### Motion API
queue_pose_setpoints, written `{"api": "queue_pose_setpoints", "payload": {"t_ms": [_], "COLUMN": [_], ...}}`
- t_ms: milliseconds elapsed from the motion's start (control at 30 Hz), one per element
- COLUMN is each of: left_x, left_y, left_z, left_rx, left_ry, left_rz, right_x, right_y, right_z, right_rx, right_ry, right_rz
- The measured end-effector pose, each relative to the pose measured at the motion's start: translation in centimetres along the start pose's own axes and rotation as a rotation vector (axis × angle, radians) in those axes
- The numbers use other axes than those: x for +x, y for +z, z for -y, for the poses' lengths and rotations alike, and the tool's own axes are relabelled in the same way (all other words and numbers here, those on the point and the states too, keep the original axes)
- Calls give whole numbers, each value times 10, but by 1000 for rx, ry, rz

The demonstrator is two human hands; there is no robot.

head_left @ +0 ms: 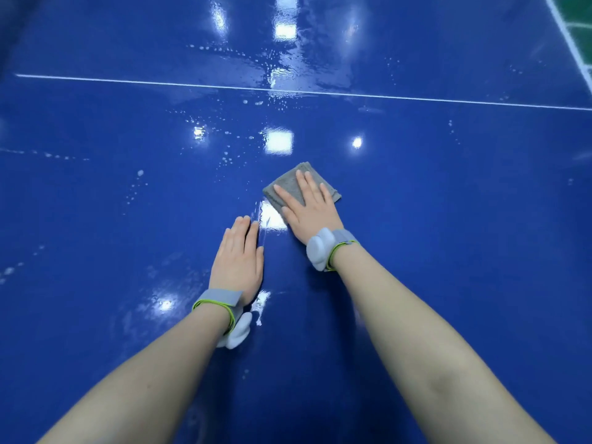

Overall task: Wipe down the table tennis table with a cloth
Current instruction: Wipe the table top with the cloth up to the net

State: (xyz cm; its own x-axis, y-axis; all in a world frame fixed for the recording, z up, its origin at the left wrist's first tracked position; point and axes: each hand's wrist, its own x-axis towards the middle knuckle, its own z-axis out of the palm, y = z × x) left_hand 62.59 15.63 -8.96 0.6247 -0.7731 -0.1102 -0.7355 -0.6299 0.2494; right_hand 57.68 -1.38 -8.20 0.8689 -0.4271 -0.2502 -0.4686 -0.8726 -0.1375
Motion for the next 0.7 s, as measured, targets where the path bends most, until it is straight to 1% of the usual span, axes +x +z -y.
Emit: {"api": "queue_pose_setpoints", "payload": {"t_ms": [133,200,267,333,500,600,633,700], "left_x": [-28,-37,-45,-49,-67,-81,-87,-104], "left_y": [0,1,0,2,4,1,1,-2], "left_z": [6,8,8,8,7,7,8,12], "left_rx": [33,33,23,7,6,11,11,13], "left_ry": [-2,-11,-20,-30,-94,-114,-123,-147], "left_rz": [40,51,52,51,111,142,152,160], "right_x": [-10,-14,-17,-21,-53,-76,-80,-87], "right_y": [1,2,4,7,22,28,27,25], "right_z": [-25,-23,-12,3,57,61,53,33], "right_rx": [69,68,66,63,32,18,40,116], "right_ry": [253,308,323,272,27,-112,-113,4], "right_rz": [-61,-60,-42,-19,35,34,23,-4]}}
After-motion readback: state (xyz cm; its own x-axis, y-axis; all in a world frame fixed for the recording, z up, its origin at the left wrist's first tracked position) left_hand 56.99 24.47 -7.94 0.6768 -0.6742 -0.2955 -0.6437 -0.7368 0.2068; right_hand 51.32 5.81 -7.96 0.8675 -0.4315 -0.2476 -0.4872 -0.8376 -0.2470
